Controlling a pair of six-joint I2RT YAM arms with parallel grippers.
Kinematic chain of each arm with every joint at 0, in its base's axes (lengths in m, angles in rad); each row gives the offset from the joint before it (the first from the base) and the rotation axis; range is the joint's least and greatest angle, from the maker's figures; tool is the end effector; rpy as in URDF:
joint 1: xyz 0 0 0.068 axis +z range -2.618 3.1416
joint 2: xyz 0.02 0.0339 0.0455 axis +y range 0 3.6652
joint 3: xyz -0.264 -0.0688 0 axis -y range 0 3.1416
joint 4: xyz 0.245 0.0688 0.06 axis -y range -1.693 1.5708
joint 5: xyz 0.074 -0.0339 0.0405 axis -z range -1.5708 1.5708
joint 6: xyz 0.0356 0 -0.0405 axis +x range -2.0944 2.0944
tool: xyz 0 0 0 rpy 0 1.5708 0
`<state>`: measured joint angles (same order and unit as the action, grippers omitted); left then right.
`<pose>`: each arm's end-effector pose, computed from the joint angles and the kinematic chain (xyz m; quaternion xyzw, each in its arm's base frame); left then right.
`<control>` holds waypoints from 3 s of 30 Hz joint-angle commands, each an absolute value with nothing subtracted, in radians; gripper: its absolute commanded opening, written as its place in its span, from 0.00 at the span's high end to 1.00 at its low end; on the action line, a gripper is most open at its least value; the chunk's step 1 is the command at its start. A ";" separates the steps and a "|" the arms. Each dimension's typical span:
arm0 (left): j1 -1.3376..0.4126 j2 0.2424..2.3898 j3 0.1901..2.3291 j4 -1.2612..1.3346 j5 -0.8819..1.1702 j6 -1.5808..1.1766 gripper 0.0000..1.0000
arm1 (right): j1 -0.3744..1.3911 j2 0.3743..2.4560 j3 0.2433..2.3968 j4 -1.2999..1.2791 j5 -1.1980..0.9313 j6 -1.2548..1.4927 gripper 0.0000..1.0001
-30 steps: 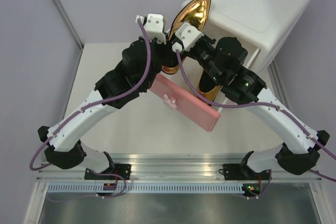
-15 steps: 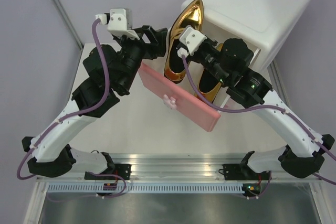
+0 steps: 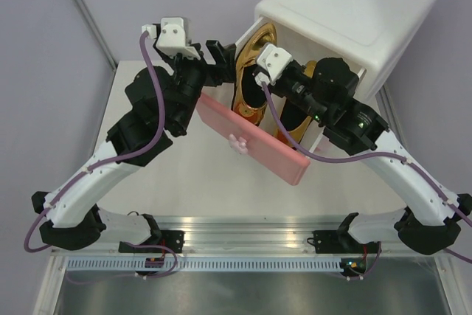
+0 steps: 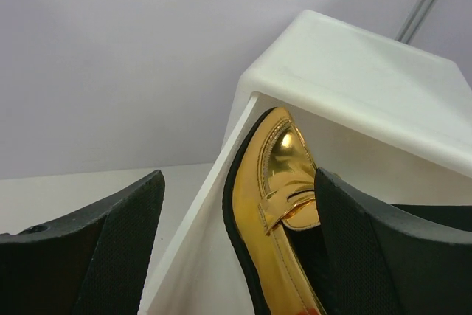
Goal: Place and organize the shoes in the shoe cabinet
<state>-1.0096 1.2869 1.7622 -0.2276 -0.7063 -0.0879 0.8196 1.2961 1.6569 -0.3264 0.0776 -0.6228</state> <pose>0.1443 -0.1862 0.5572 0.0119 0.6377 -0.2049 0.7425 0.1835 0.1924 0.5140 -0.4375 0.5399 0.0438 0.7178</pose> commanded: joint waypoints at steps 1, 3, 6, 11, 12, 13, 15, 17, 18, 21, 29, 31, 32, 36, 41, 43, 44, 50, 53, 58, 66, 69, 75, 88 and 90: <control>-1.008 1.259 1.752 -0.183 -0.733 -0.055 0.14 | 0.819 1.256 1.663 -0.253 0.127 -0.581 0.99; -1.009 1.256 1.752 -0.181 -0.739 -0.054 0.14 | 0.821 1.259 1.663 -0.256 0.175 -0.580 0.99; -1.009 1.250 1.753 -0.179 -0.747 -0.049 0.14 | 0.819 1.261 1.669 -0.256 0.213 -0.578 0.99; -1.008 1.238 1.743 -0.169 -0.778 -0.025 0.13 | 0.819 1.298 1.706 -0.287 0.302 -0.589 0.99; -1.009 1.235 1.735 -0.167 -0.784 -0.020 0.13 | 0.819 1.313 1.710 -0.288 0.317 -0.592 0.99; -1.009 1.226 1.729 -0.161 -0.788 -0.009 0.11 | 0.819 1.322 1.713 -0.288 0.360 -0.592 0.99; -1.008 1.215 1.703 -0.135 -0.805 -0.002 0.08 | 0.819 1.342 1.718 -0.288 0.393 -0.589 0.99; -1.008 1.203 1.687 -0.121 -0.824 0.035 0.06 | 0.819 1.353 1.720 -0.285 0.436 -0.586 0.99; -1.008 1.200 1.677 -0.109 -0.830 0.047 0.05 | 0.821 1.359 1.718 -0.285 0.448 -0.586 0.99; -1.009 1.197 1.664 -0.089 -0.851 0.075 0.03 | 0.819 1.365 1.718 -0.284 0.500 -0.584 0.99; -1.009 1.215 1.667 -0.017 -0.868 0.147 0.02 | 0.819 1.342 1.704 -0.345 0.506 -0.568 0.99; -1.008 1.224 1.672 -0.014 -0.868 0.158 0.02 | 0.819 1.338 1.675 -0.351 0.514 -0.574 0.99; -1.008 1.224 1.672 -0.011 -0.870 0.158 0.02 | 0.819 1.333 1.658 -0.347 0.515 -0.589 0.99; -1.006 1.227 1.666 -0.006 -0.873 0.164 0.02 | 0.819 1.310 1.600 -0.339 0.514 -0.581 0.99; -1.006 1.232 1.669 -0.006 -0.874 0.187 0.02 | 0.819 1.315 1.568 -0.345 0.564 -0.592 0.99; -1.008 1.235 1.666 0.028 -0.873 0.192 0.02 | 0.819 1.325 1.566 -0.356 0.569 -0.584 0.99; -1.008 1.235 1.666 0.029 -0.874 0.199 0.02 | 0.819 1.334 1.571 -0.362 0.571 -0.577 0.99; -1.003 1.239 1.669 0.048 -0.871 0.219 0.02 | 0.819 1.365 1.640 -0.351 0.558 -0.517 0.99; -1.002 1.247 1.670 0.054 -0.868 0.227 0.02 | 0.819 1.397 1.710 -0.345 0.555 -0.497 0.99; -1.000 1.253 1.674 0.063 -0.865 0.238 0.02 | 0.821 1.436 1.738 -0.351 0.609 -0.489 0.99; -0.994 1.272 1.672 0.156 -0.854 0.302 0.02 | 0.821 1.399 1.660 -0.414 0.591 -0.410 0.99; -0.991 1.284 1.672 0.205 -0.842 0.331 0.03 | 0.819 1.385 1.654 -0.443 0.577 -0.410 0.99; -0.986 1.333 1.704 0.239 -0.828 0.367 0.03 | 0.821 1.378 1.624 -0.469 0.580 -0.425 0.99; -0.983 1.387 1.807 0.236 -0.807 0.390 0.03 | 0.821 1.336 1.730 -0.535 0.456 -0.330 0.49; -0.985 1.387 1.816 0.219 -0.807 0.384 0.03 | 0.821 1.330 1.752 -0.534 0.433 -0.322 0.43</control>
<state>-0.9878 1.3941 1.7733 0.2008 -0.8257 0.3519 0.8219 1.3781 1.6817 -0.5545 0.4660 -0.3565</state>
